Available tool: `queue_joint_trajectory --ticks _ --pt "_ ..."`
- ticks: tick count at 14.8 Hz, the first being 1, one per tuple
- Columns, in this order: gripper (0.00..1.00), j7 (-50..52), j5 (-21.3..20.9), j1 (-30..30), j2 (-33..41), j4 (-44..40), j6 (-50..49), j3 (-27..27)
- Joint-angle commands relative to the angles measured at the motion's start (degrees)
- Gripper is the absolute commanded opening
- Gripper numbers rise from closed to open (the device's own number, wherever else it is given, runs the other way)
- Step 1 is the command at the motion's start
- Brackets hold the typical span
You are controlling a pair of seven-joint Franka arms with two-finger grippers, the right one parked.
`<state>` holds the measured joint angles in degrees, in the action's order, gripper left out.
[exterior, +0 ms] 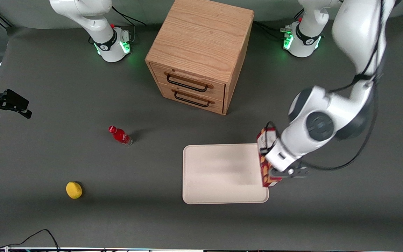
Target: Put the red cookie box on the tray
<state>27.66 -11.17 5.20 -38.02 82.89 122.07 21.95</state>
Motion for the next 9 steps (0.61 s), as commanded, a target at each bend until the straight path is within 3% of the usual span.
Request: queue_joint_trajectory --ticks 1,3,5,6,7,9 --pt "0.00 4.68 -6.47 0.78 -4.60 0.94 8.06 0.72" --pt "0.00 5.83 -9.65 0.69 -5.49 2.36 10.63 0.72" --pt "0.00 5.74 -9.92 0.61 -5.58 2.36 10.64 0.64" --pt "0.76 5.74 -9.92 0.52 -5.58 2.36 10.64 0.64" --pt "1.00 5.83 -9.92 0.43 -5.32 2.36 10.38 0.64" --pt "1.00 4.96 -9.49 -0.10 -4.35 2.27 8.98 0.64"
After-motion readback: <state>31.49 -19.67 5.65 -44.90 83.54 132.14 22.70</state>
